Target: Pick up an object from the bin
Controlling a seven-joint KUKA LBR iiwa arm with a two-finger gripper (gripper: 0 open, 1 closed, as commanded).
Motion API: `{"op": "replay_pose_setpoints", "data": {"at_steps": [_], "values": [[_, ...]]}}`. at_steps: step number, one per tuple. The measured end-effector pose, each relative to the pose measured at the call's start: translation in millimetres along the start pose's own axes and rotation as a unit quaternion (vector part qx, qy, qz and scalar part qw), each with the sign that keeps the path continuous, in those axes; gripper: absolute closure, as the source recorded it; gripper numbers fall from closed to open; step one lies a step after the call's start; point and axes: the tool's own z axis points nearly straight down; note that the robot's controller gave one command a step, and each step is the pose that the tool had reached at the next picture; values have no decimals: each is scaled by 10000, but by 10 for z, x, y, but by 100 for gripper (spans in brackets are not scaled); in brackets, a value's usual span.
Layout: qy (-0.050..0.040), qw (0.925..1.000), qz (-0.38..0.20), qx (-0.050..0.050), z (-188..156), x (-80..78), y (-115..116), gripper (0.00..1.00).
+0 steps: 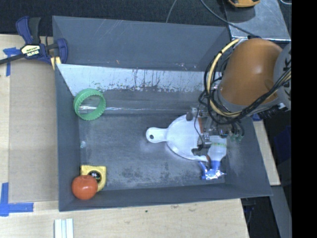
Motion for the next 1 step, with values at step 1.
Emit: {"op": "replay_pose_setpoints", "data": {"at_steps": [1], "values": [[-7, 9999, 126, -17, 631, -345, 875, 0]]}}
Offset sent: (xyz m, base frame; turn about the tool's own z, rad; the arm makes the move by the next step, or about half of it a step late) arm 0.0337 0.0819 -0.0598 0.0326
